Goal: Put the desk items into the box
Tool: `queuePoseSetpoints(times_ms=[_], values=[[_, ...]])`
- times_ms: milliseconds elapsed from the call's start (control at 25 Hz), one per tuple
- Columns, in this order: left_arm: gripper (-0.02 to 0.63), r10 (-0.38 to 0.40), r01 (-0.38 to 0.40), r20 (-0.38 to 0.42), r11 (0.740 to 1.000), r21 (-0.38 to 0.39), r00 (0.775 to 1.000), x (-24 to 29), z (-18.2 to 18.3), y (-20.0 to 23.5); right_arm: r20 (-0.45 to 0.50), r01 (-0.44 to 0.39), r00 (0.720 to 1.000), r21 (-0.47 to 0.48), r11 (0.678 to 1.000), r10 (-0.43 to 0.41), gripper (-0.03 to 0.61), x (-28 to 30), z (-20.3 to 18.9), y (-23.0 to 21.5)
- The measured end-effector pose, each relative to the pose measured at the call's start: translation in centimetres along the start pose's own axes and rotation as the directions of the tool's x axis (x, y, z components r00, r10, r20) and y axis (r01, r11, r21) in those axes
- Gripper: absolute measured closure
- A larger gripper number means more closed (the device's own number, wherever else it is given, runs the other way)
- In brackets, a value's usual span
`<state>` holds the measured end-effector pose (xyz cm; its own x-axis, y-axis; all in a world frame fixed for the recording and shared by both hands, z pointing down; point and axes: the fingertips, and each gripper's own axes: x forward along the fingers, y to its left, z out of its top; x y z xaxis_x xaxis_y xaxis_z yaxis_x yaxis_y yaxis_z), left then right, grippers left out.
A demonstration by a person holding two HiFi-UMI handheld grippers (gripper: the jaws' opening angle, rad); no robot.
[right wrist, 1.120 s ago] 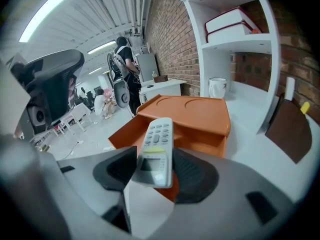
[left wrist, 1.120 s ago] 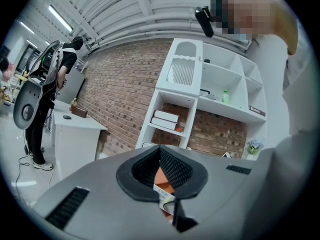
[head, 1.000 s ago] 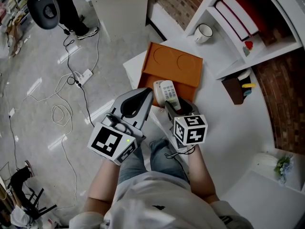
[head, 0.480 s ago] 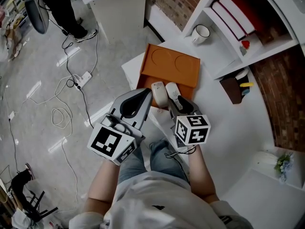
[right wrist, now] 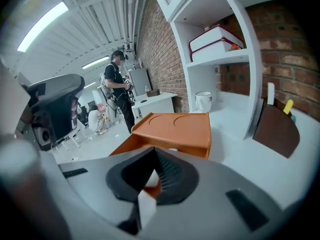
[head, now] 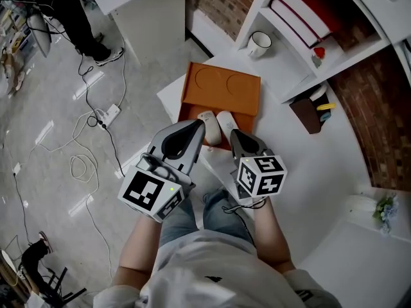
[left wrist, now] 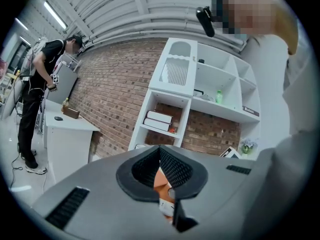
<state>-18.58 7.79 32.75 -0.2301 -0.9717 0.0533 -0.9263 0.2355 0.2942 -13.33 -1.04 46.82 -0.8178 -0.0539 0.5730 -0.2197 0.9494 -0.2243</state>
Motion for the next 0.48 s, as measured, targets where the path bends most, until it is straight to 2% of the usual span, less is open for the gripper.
queuePoseSetpoints(times_ms=[480], values=[[0.601, -0.099, 0.099, -0.026, 0.995, 0.022, 0.995, 1.5, 0.1, -2.3, 0.142, -0.024, 0.99, 0.044, 0.999, 0.018, 0.571, -3.4, 2.6, 0.5]])
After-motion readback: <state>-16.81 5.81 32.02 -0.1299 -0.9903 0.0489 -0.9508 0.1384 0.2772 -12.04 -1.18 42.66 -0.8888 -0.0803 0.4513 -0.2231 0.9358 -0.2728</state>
